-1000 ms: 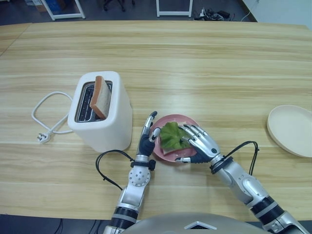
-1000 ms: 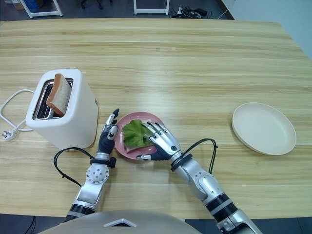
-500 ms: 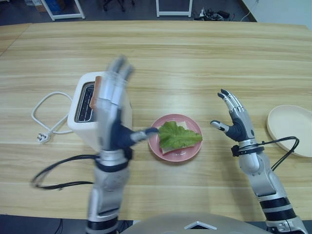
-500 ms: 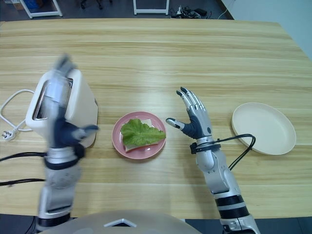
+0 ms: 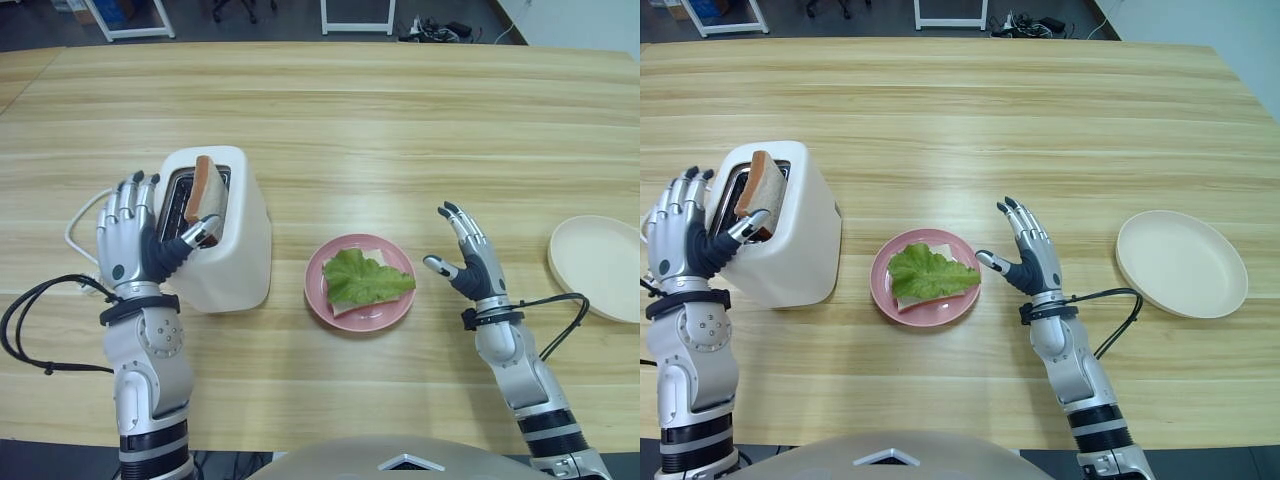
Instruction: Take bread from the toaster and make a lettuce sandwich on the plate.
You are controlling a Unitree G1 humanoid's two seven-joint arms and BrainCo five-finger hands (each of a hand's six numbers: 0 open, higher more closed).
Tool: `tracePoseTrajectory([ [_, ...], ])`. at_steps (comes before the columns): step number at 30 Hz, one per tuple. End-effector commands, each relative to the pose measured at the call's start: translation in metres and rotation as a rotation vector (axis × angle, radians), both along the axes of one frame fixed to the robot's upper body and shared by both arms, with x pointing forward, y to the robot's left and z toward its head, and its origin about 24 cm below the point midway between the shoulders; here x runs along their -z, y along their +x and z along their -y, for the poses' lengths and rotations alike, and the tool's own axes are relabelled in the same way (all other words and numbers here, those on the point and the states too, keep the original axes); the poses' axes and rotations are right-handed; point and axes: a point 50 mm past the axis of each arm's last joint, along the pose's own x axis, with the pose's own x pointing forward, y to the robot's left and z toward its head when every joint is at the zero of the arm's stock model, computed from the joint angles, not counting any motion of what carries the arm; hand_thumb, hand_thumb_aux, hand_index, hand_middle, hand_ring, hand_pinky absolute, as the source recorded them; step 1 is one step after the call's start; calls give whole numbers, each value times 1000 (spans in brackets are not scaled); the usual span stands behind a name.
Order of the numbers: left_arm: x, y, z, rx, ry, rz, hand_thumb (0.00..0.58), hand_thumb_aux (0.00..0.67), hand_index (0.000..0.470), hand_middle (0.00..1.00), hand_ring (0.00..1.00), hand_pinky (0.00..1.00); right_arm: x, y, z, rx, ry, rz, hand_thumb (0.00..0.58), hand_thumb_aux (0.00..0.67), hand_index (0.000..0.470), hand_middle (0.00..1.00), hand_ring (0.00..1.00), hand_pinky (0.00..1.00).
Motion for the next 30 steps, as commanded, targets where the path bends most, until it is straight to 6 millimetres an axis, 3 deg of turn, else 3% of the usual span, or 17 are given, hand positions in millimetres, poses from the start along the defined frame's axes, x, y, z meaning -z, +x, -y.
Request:
tracePoseTrajectory([
  [1, 4, 2, 5, 31, 9, -39, 340, 239, 168, 0, 0, 0, 5, -1, 2, 12, -16, -18, 0, 0, 0, 0, 0, 0],
  [2, 3, 2, 6, 40, 15, -32, 413, 310, 217, 0, 0, 0, 6, -1, 2, 15, -17, -21, 0, 0, 0, 0, 0, 0],
  [3, 1, 2, 8, 45, 22, -25, 438, 339, 238, 0, 0, 0, 6, -1, 3, 18, -18, -24, 0, 0, 0, 0, 0, 0],
  [6, 0, 2, 10, 57, 30, -19, 466, 373, 262, 0, 0, 0, 8, -1, 4, 23, -20, -28, 0, 0, 0, 0, 0, 0],
  [7, 0, 3, 11, 60, 31, -19, 511, 439, 308, 0, 0, 0, 8, -1, 4, 24, -20, -29, 0, 0, 0, 0, 0, 0],
  [8, 0, 3, 11, 60, 31, -18, 580, 670, 470, 0, 0, 0, 8, -1, 4, 24, -21, -30, 0, 0, 0, 0, 0, 0],
  [10, 0, 2, 11, 57, 32, -8, 580, 670, 470, 0, 0, 0, 9, -1, 4, 24, -21, -32, 0, 0, 0, 0, 0, 0],
  [11, -1, 2, 11, 57, 31, 8, 580, 670, 470, 94, 94, 94, 9, -1, 4, 25, -21, -33, 0, 0, 0, 0, 0, 0],
  [13, -7, 2, 13, 68, 46, 71, 580, 670, 470, 549, 549, 549, 10, -1, 4, 27, -21, -36, 0, 0, 0, 0, 0, 0],
  [14, -11, 2, 15, 78, 60, 110, 580, 670, 470, 663, 663, 663, 10, -1, 4, 29, -21, -37, 0, 0, 0, 0, 0, 0],
  [15, -15, 1, 18, 92, 78, 158, 580, 670, 470, 871, 871, 871, 11, -1, 4, 30, -21, -39, 0, 0, 0, 0, 0, 0],
  [16, -19, 1, 20, 107, 95, 204, 580, 670, 470, 1000, 1000, 1000, 11, -2, 4, 31, -21, -40, 0, 0, 0, 0, 0, 0],
  [18, -35, -2, 28, 142, 137, 378, 580, 670, 470, 1000, 1000, 1000, 12, -1, 4, 32, -19, -41, 0, 0, 0, 0, 0, 0],
  [22, -79, -29, 39, 180, 241, 840, 580, 670, 470, 1000, 1000, 1000, 13, -1, 3, 32, -17, -43, 0, 0, 0, 0, 0, 0],
  [24, -90, -37, 40, 209, 215, 952, 580, 670, 470, 1000, 1000, 1000, 13, -1, 3, 34, -14, -45, 0, 0, 0, 0, 0, 0],
  [27, -97, -46, 44, 313, 45, 1042, 580, 670, 470, 1000, 1000, 1000, 14, 0, 1, 31, -9, -47, 0, 0, 0, 0, 0, 0],
  [30, -96, -45, 60, 509, -273, 1015, 580, 670, 470, 1000, 1000, 1000, 15, 1, 2, 31, -4, -51, 0, 0, 0, 0, 0, 0],
])
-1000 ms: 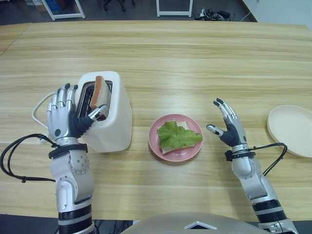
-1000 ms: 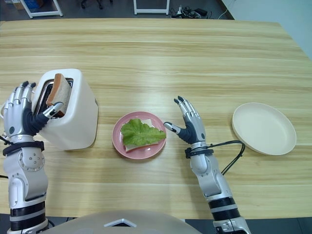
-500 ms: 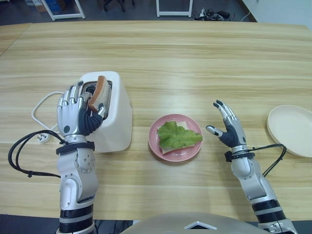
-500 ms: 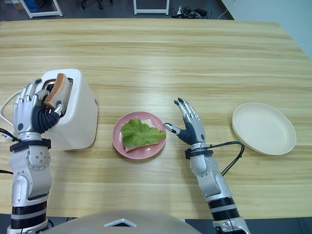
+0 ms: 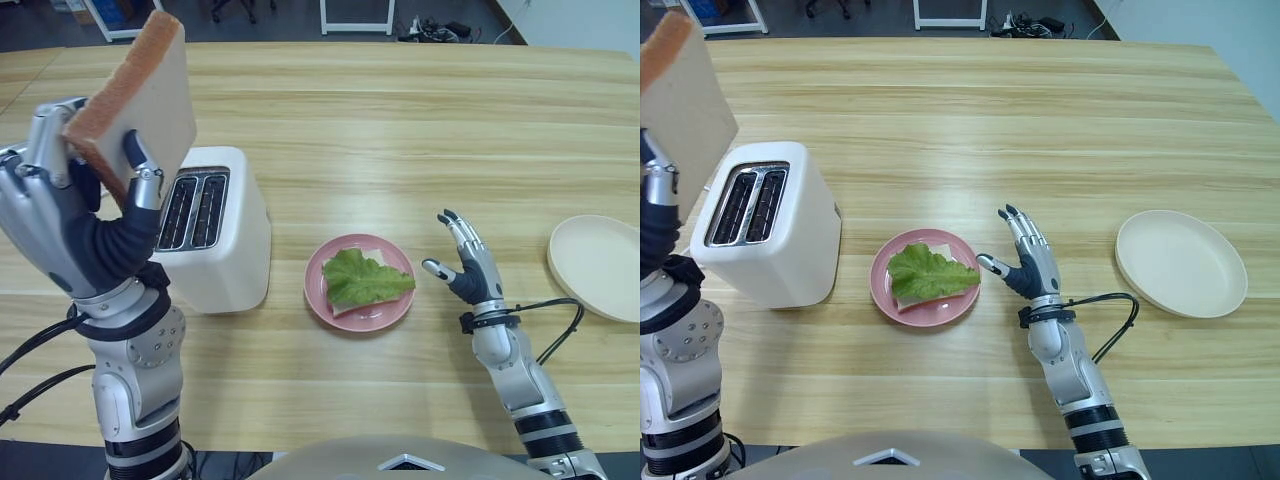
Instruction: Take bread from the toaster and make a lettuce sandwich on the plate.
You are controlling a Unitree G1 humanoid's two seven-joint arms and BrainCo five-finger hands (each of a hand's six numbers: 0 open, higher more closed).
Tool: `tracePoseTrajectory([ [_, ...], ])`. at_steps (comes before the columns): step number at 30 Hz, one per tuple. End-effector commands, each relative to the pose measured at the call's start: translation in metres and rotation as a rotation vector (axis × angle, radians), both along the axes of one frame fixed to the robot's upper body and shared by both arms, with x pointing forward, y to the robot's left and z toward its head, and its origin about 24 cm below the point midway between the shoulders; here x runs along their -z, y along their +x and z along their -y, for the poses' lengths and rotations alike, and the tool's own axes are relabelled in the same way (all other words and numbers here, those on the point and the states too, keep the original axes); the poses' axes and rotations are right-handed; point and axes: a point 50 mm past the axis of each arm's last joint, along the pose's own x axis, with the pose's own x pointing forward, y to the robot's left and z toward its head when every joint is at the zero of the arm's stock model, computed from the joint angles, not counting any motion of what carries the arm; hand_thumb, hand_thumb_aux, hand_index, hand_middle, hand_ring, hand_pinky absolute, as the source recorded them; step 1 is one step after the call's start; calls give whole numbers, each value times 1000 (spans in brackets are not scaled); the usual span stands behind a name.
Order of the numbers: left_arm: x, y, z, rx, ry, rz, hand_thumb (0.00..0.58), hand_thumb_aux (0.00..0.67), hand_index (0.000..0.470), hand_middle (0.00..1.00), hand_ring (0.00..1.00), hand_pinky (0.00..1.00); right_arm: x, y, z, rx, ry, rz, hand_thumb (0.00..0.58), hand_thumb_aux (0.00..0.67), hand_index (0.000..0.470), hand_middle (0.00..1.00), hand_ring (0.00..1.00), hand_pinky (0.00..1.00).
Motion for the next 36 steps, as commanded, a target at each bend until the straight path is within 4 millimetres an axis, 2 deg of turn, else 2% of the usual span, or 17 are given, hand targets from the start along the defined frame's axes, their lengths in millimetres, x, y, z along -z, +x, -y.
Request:
tracePoseTrajectory([
  [1, 3, 3, 22, 394, -193, -92, 580, 670, 470, 1000, 1000, 1000, 2, 1, 1, 3, -1, -11, 0, 0, 0, 0, 0, 0],
  [3, 13, 11, 34, 580, -306, -202, 580, 670, 470, 1000, 1000, 1000, 3, 2, 2, 7, 5, -15, 0, 0, 0, 0, 0, 0],
  [6, 47, 29, 64, 940, -590, -498, 580, 670, 470, 1000, 1000, 1000, 3, 4, 9, 30, 21, -20, 0, 0, 0, 0, 0, 0],
  [10, 85, 43, 93, 1072, -660, -784, 580, 670, 470, 1000, 1000, 1000, 0, 8, 25, 92, 37, -9, 0, 0, 0, 0, 0, 0],
  [15, 124, 57, 111, 1079, -649, -1039, 580, 670, 470, 1000, 1000, 1000, -1, 9, 40, 141, 40, -5, 0, 0, 0, 0, 0, 0],
  [23, 165, 74, 108, 960, -685, -1182, 580, 670, 470, 1000, 1000, 1000, 8, 6, 37, 134, 41, -36, 0, 0, 0, 0, 0, 0],
  [36, 176, 82, 96, 875, -698, -1175, 580, 670, 470, 1000, 1000, 1000, 11, 3, 28, 89, 7, -46, 0, 0, 0, 0, 0, 0],
])
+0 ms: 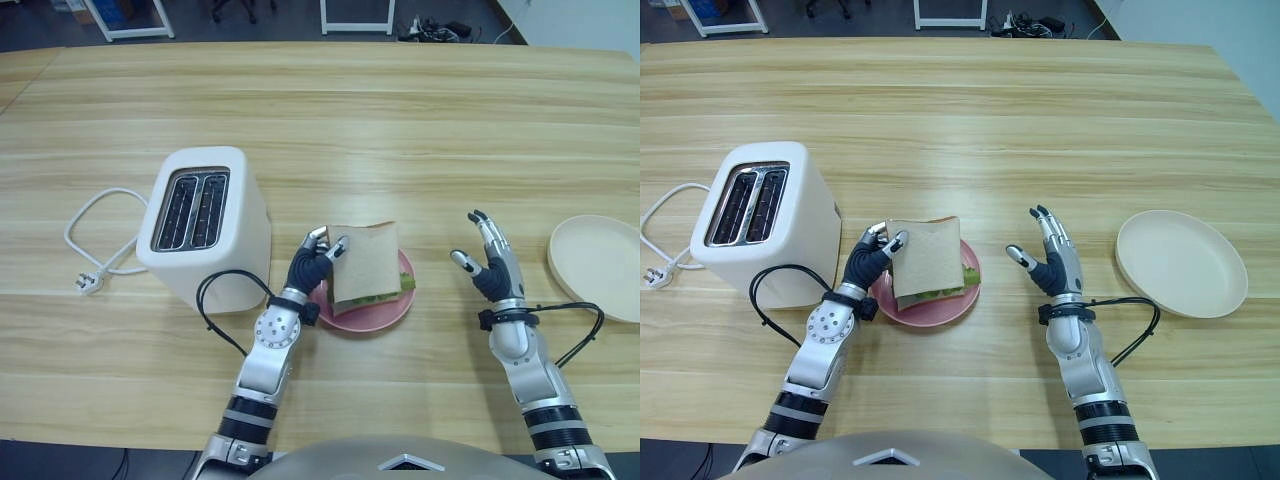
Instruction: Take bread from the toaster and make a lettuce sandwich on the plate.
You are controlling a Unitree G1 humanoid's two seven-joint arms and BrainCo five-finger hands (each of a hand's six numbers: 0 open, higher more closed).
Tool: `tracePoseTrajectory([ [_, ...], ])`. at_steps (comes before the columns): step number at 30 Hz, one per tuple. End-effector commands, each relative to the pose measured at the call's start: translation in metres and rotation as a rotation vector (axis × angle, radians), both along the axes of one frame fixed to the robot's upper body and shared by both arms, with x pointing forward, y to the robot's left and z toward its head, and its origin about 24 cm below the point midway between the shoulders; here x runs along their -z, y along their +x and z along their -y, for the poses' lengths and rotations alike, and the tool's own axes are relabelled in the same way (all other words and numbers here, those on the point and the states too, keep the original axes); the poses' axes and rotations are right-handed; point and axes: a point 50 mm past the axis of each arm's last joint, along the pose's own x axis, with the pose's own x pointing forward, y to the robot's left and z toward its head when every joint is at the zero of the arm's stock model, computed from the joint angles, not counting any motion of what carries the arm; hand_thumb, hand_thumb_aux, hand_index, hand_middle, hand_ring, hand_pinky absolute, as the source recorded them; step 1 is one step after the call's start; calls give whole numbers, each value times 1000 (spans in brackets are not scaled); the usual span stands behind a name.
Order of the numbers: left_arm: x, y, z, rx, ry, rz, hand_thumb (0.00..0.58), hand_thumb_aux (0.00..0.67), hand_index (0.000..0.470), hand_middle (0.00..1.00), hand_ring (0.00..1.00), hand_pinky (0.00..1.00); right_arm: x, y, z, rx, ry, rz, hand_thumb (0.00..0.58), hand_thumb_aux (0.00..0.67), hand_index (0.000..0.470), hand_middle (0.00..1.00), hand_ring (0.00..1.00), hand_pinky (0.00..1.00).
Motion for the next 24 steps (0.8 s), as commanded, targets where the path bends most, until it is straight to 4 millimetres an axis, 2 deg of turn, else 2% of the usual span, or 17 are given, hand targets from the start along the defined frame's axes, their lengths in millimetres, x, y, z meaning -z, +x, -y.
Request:
tracePoseTrajectory([
  [1, 6, 3, -6, -27, 44, -16, 580, 670, 470, 1000, 1000, 1000, 2, -5, -6, -41, -37, -7, 0, 0, 0, 0, 0, 0],
  [4, 19, 5, -7, -29, 112, -61, 580, 670, 470, 1000, 1000, 1000, -4, -11, -20, -136, -132, 47, 0, 0, 0, 0, 0, 0],
  [8, 34, 3, -8, -18, 356, -62, 580, 670, 470, 1000, 1000, 1000, -14, -24, -44, -291, -275, 152, 0, 0, 0, 0, 0, 0],
  [15, 42, 1, -10, -2, 554, -62, 580, 670, 470, 1000, 1000, 1000, -15, -37, -74, -450, -421, 242, 0, 0, 0, 0, 0, 0],
  [20, 44, 1, -13, -15, 599, -64, 580, 670, 470, 1000, 1000, 1000, -4, -40, -90, -532, -541, 248, 0, 0, 0, 0, 0, 0],
  [24, 43, -1, -14, -25, 608, -60, 580, 670, 470, 1000, 1000, 1000, 16, -37, -98, -596, -657, 162, 0, 0, 0, 0, 0, 0],
])
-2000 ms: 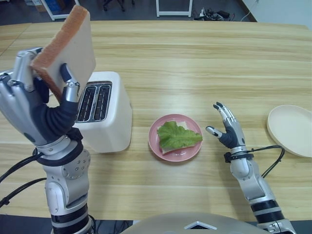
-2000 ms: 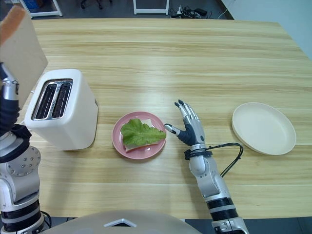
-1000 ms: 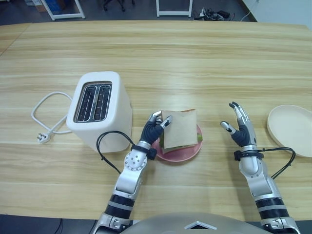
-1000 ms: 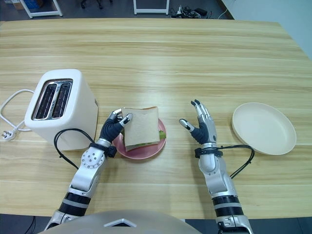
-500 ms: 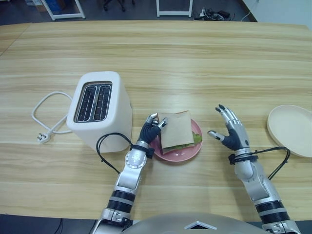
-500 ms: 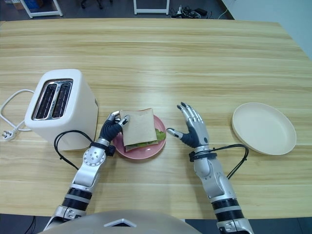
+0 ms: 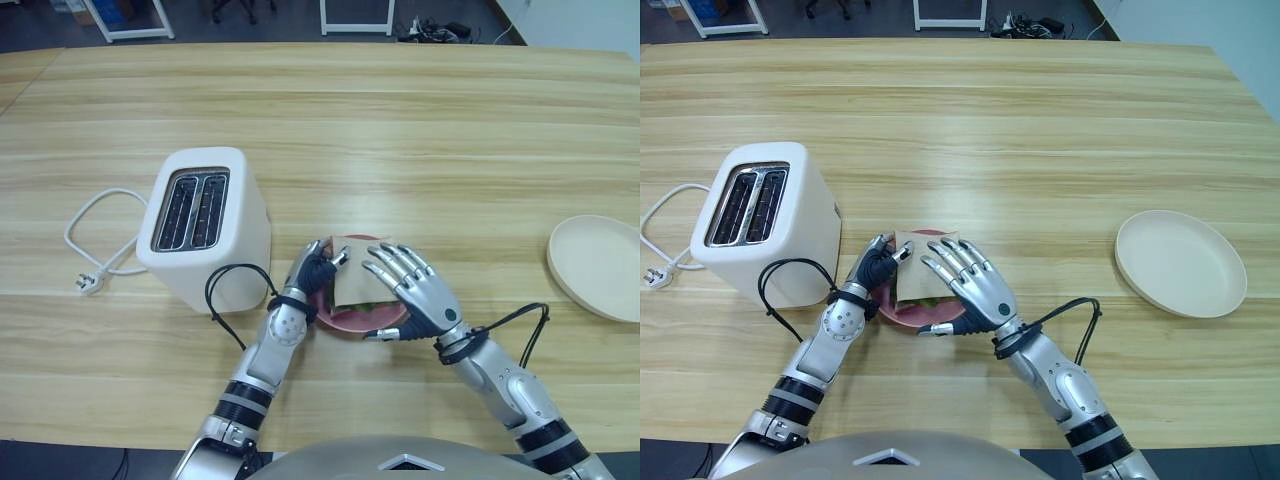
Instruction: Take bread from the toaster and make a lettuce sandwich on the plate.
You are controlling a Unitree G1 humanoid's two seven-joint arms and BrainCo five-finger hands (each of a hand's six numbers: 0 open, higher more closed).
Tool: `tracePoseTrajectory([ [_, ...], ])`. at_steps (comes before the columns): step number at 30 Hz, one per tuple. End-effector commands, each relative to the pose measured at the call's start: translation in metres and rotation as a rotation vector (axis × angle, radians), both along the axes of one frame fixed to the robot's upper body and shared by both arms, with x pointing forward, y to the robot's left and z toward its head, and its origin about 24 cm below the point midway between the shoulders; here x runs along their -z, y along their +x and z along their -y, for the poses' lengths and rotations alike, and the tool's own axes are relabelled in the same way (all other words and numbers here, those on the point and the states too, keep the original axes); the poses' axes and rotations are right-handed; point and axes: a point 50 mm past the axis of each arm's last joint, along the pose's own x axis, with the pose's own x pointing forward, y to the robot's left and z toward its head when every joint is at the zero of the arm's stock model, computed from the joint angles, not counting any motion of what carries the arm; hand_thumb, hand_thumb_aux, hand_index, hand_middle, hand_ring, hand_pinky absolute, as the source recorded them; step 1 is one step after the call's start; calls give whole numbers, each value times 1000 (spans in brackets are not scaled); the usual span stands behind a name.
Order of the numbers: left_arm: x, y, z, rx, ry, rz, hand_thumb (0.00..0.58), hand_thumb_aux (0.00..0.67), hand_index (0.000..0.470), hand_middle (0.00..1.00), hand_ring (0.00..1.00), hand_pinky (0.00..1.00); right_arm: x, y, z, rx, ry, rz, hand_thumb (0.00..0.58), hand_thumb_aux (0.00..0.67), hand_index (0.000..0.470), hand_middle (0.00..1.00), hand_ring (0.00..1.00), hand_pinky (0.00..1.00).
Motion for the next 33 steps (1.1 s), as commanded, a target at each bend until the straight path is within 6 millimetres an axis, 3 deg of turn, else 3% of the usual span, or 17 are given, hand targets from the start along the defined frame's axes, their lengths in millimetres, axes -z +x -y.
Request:
tracePoseTrajectory([
  [1, 18, -10, -9, -33, 66, -89, 580, 670, 470, 1000, 1000, 1000, 24, 3, -4, -22, -169, -83, 0, 0, 0, 0, 0, 0],
  [5, 16, -11, -9, -38, 86, -74, 580, 670, 470, 1000, 1000, 1000, 62, -7, -2, -67, -414, -275, 0, 0, 0, 0, 0, 0],
  [8, 12, -12, -9, -49, 178, -14, 580, 670, 470, 1000, 1000, 1000, 79, -20, 2, -101, -544, -406, 0, 0, 0, 0, 0, 0],
  [9, 10, -11, -9, -53, 225, 25, 570, 581, 407, 988, 988, 988, 84, -23, 4, -101, -574, -447, 0, 0, 0, 0, 0, 0],
  [10, 6, -11, -8, -46, 314, 79, 319, 221, 155, 251, 251, 251, 89, -27, 7, -98, -611, -488, 0, 0, 0, 0, 0, 0],
  [11, 3, -11, -6, -49, 387, 140, 0, 0, 0, 0, 0, 0, 93, -29, 9, -92, -641, -526, 0, 0, 0, 0, 0, 0],
  [14, -18, -9, -4, -137, 528, 402, 0, 0, 0, 0, 0, 0, 101, -36, 17, -75, -706, -605, 0, 0, 0, 0, 0, 0],
  [17, -51, -19, -5, -254, 531, 701, 0, 0, 0, 0, 0, 0, 103, -38, 27, -45, -740, -636, 0, 0, 0, 0, 0, 0],
  [22, -68, -32, -5, -274, 491, 842, 0, 0, 0, 0, 0, 0, 103, -36, 47, 16, -764, -648, 0, 0, 0, 0, 0, 0],
  [26, -55, -36, -8, -235, 421, 747, 0, 0, 0, 0, 0, 0, 102, -33, 60, 58, -760, -638, 0, 0, 0, 0, 0, 0],
  [30, -26, -37, -8, -170, 170, 455, 0, 0, 0, 0, 0, 0, 87, -20, 68, 115, -669, -538, 0, 0, 0, 0, 0, 0],
  [33, 7, -33, -19, -208, 15, 163, 0, 0, 0, 0, 0, 0, 65, -8, 63, 109, -541, -418, 0, 0, 0, 0, 0, 0],
])
